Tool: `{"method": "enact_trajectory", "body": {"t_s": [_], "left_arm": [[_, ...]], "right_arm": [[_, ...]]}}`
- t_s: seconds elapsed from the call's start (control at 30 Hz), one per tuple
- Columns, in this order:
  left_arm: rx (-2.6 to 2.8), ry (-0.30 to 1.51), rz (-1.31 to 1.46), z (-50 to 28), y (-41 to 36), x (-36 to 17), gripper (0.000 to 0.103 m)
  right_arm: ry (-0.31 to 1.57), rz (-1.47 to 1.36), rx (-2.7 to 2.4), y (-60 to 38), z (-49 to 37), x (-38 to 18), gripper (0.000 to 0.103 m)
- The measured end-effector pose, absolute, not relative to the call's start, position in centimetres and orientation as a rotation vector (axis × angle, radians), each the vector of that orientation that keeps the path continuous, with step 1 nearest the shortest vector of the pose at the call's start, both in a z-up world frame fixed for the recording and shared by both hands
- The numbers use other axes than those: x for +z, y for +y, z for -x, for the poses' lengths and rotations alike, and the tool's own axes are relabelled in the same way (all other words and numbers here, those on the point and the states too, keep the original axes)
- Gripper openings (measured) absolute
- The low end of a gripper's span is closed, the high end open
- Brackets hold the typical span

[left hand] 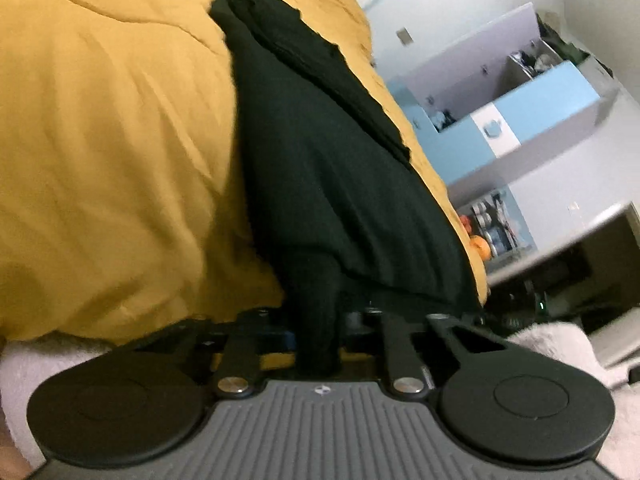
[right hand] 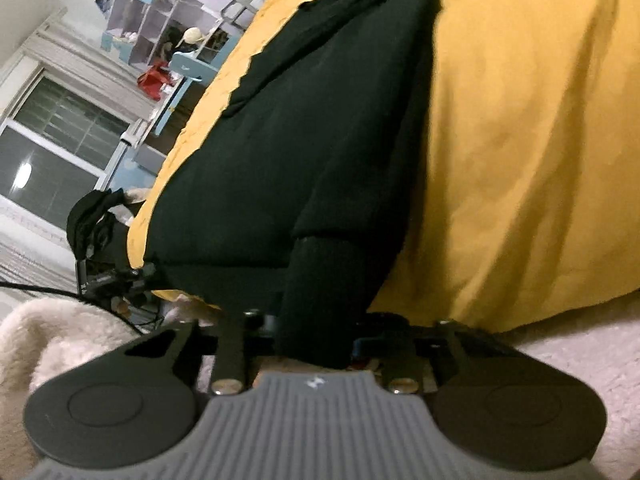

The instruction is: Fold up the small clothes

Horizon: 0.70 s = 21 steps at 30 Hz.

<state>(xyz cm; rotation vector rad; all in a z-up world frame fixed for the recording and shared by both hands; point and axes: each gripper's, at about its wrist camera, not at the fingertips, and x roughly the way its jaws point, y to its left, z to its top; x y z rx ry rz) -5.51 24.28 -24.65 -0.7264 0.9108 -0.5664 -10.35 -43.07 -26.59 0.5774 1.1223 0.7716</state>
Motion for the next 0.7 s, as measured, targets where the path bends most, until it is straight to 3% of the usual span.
{"method": "enact_trajectory", "body": {"t_s": [0.23,0.37,0.7], "left_arm": [[-0.521,0.824,0.826,6.0,24.0,-23.1,0.012],[-0.301,0.914,0.899,6.4,22.6,-24.1,0.011],[-0.304,0.740,1.013,3.5,22.2,-19.4,0.010]], "right_arm": [[1.094,-0.578,0.802,-42.7,9.2,-23.6,0.018],[1.043,-0.694,0.827,-43.7,8.7,-22.1,0.018],[0.894,-0.914,0.843,-44.3,6.0,-19.9,0.017]]}}
